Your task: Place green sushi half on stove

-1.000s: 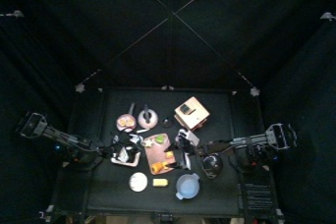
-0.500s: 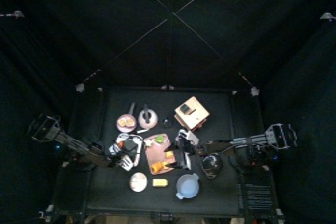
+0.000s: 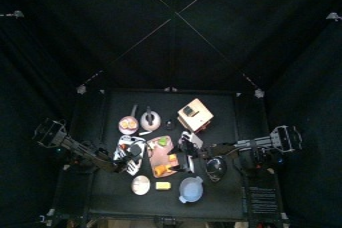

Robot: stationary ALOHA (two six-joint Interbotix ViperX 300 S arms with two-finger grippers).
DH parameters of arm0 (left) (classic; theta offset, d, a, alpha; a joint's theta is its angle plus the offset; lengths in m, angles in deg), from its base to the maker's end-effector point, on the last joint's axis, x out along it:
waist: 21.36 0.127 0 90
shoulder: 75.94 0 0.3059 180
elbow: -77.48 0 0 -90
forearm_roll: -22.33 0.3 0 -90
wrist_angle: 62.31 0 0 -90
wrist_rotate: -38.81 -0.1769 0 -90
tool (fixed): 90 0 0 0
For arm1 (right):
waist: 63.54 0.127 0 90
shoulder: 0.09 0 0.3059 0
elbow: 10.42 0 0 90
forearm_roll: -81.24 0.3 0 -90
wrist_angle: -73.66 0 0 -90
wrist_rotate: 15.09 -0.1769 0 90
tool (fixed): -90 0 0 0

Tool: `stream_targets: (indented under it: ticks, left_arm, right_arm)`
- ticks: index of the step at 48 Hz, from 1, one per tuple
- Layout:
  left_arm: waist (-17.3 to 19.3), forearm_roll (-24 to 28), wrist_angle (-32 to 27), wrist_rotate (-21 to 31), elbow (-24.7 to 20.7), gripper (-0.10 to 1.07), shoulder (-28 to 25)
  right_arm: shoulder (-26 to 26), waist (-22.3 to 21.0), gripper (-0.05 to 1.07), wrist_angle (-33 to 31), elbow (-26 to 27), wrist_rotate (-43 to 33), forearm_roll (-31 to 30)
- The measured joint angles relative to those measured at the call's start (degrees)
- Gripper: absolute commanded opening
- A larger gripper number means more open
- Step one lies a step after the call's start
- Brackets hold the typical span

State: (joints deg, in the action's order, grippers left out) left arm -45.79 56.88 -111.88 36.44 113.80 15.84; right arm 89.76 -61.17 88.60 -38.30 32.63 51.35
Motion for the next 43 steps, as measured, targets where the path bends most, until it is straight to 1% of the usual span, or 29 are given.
stream_targets:
  ticks: [18, 31, 38, 43]
  left_arm:
    - [0.0, 0.18, -0.62, 0.0, 0.0, 0.87, 0.26]
    - [-0.18, 1.67, -0.79, 0.0, -0.09, 0.87, 0.53]
    - [-0.35, 3.08, -0.79, -0.18, 0.0, 0.87, 1.49]
    - [-0.35, 5.45, -1.23, -0.18, -0.09, 0.87, 3.25]
  right_arm:
    - [0.0, 0.0, 1.04, -0.44, 0.0, 0.0, 0.0]
    - [0.0, 0.0, 1.04, -0.44, 0.0, 0.0, -0.09]
    - [0.09, 0.0, 1.04, -0.44, -0.09, 0.0, -0.09]
    - [0.7, 0.09, 1.04, -0.44, -0.09, 0.18, -0.26]
